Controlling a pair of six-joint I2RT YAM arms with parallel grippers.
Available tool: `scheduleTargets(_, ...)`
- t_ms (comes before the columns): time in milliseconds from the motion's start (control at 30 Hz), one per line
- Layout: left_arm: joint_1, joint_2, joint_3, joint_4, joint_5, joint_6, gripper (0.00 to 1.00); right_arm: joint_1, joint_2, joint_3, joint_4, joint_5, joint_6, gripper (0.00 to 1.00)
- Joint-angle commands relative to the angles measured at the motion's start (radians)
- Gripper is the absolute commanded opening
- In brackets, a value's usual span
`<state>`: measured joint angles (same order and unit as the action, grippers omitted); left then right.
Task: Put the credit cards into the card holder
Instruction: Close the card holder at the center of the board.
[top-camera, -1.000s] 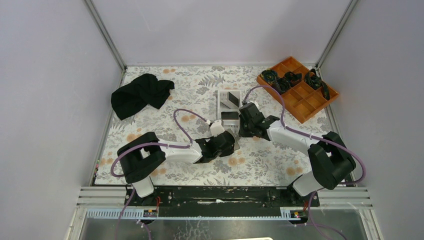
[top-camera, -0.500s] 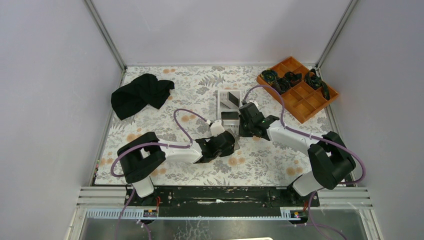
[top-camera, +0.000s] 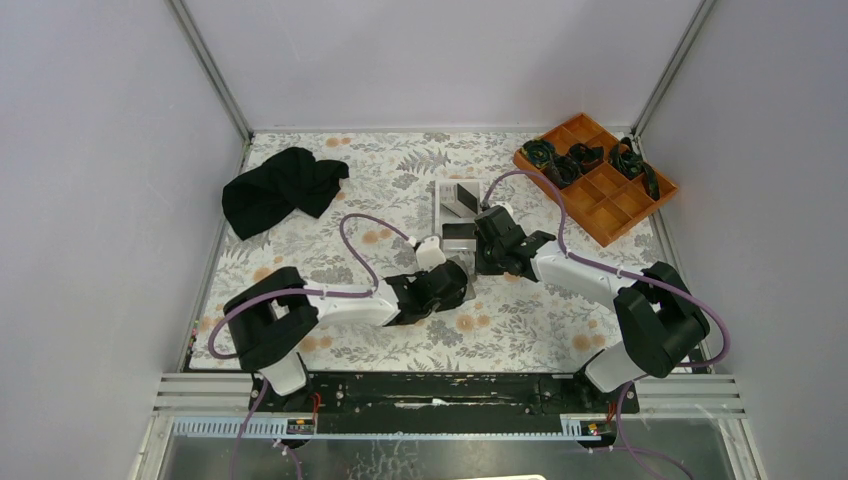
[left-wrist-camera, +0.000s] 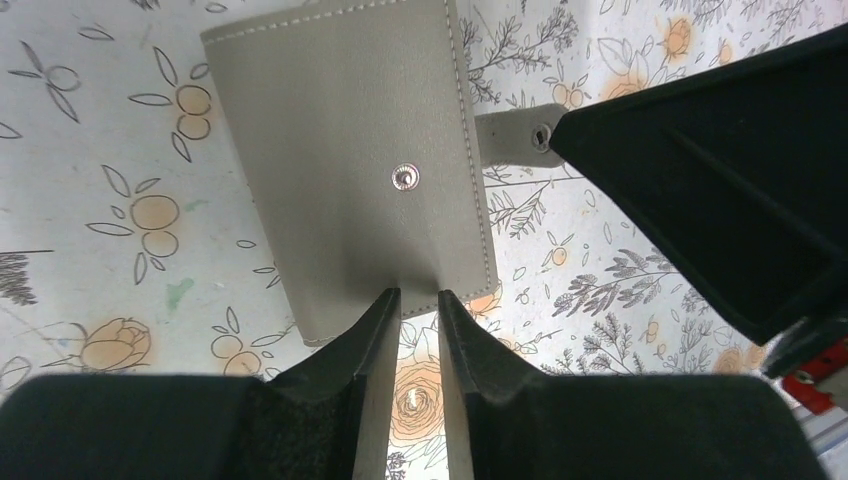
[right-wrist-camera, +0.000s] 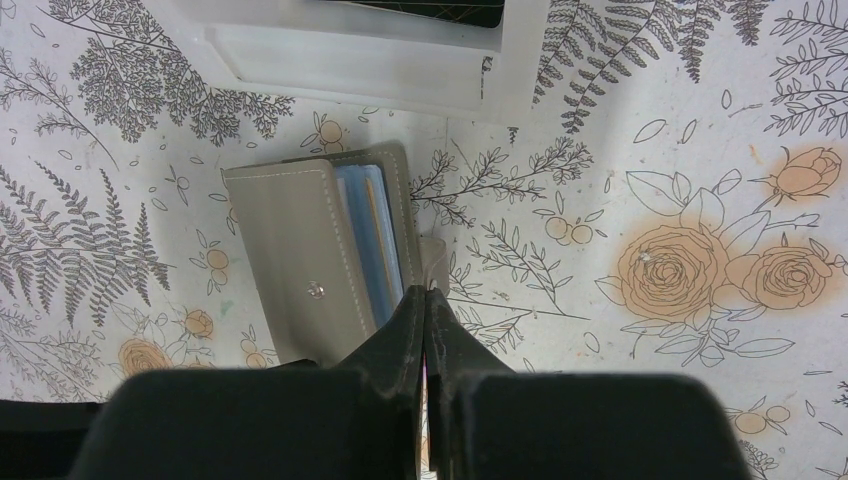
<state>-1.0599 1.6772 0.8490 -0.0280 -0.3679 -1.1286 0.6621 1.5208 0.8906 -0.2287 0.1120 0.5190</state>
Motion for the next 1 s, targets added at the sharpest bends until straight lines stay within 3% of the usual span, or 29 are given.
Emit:
scheduleTargets(0, -0.004, -0.057, 0.001, -0.053, -0.077, 0.023, 0.28, 0.011, -0.002, 0.026, 0.001, 0.011, -0.011, 0.00)
scheduleTargets(467, -0.003, -0.121, -0.061, -0.091, -0.124, -0.013, 0.29, 0.016, -0.001, 0.034, 0.001, 0.010, -0.010, 0.00)
scheduleTargets(967, 0.000, -0.053, -0.050, -0.038, -0.106, 0.008, 0.31, 0.030, -0.006, 0.053, -0.022, 0.021, -0.026, 0.00)
